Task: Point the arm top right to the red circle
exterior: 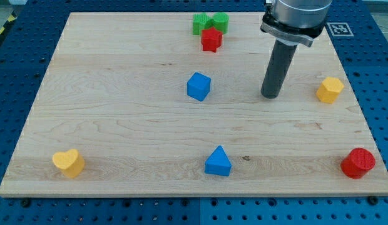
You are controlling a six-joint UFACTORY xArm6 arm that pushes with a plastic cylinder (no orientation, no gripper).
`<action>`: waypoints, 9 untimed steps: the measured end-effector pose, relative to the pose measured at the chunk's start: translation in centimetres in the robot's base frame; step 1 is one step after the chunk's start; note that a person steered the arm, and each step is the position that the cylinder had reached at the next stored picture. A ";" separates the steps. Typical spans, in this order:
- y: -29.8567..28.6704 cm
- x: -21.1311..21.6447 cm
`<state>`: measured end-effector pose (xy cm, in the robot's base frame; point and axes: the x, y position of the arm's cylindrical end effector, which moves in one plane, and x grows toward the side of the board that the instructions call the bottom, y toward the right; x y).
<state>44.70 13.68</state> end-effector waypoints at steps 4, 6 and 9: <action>0.0 3.4; 3.7 5.1; 3.8 5.2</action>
